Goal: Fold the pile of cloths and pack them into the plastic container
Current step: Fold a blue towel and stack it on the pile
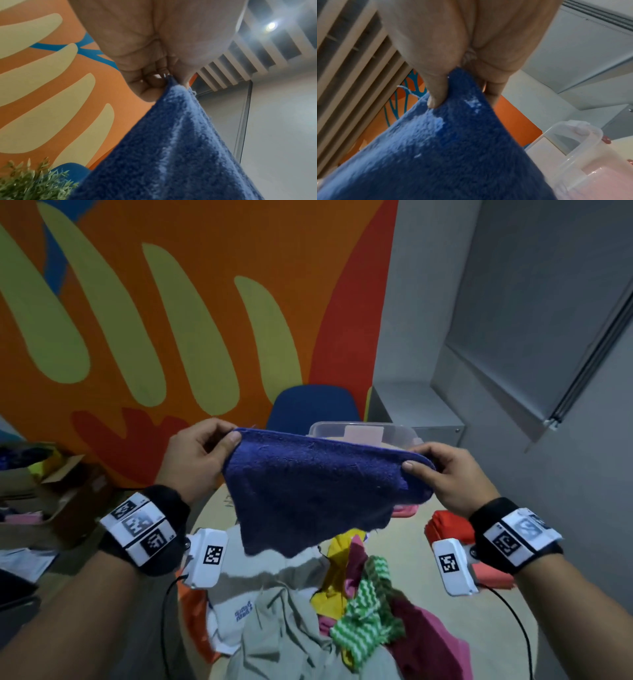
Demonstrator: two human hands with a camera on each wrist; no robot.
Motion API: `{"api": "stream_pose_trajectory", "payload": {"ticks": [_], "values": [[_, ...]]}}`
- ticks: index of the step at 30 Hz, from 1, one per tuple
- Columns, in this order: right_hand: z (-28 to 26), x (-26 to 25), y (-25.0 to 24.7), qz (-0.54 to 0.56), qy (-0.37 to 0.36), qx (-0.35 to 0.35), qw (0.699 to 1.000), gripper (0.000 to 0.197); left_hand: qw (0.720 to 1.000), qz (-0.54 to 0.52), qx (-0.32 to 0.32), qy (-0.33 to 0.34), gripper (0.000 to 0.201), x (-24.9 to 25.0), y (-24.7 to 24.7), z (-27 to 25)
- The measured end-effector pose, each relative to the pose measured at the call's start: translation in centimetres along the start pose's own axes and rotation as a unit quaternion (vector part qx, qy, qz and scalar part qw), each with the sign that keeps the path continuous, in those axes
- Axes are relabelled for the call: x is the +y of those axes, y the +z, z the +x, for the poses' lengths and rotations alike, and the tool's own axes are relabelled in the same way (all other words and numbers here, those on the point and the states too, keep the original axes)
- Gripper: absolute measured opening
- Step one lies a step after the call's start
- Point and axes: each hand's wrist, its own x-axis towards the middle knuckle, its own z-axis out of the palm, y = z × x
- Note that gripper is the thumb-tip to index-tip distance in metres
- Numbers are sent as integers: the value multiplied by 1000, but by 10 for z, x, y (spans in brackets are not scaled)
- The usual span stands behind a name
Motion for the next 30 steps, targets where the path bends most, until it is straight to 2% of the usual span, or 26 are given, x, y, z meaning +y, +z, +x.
{"api": "stream_pose_trajectory", "payload": {"ticks": [4, 8, 10, 14, 17, 20, 22, 25, 30], "values": [[-15, -23, -14, 103, -7, 30, 994, 12, 996, -83, -11, -10, 17, 10, -13, -18], [-13, -21, -11, 172, 12, 61, 983, 9, 991, -133, 16, -31, 15, 4, -13, -23], [-13, 5, 2, 146, 45, 33, 988, 12, 991, -114, -4, -63, 19, -15, 2, -30], [-26, 80, 35, 35, 134, -62, 988, 29, 982, -14, -102, -158, 17, -91, 45, -59], [-41, 107, 52, 13, 164, -63, 984, 29, 971, 20, -114, -208, 16, -133, 64, -82], [-58, 112, 59, 24, 171, -42, 984, 23, 968, 6, -105, -227, 14, -145, 68, -100], [-74, 112, 58, 28, 176, -54, 982, 19, 966, -11, -115, -232, 17, -146, 65, -115], [-105, 119, 59, -2, 200, -121, 972, 17, 949, -3, -182, -256, 23, -149, 59, -144], [-151, 133, 64, -24, 254, -275, 927, 18, 892, 11, -346, -289, 35, -161, 47, -189]]}}
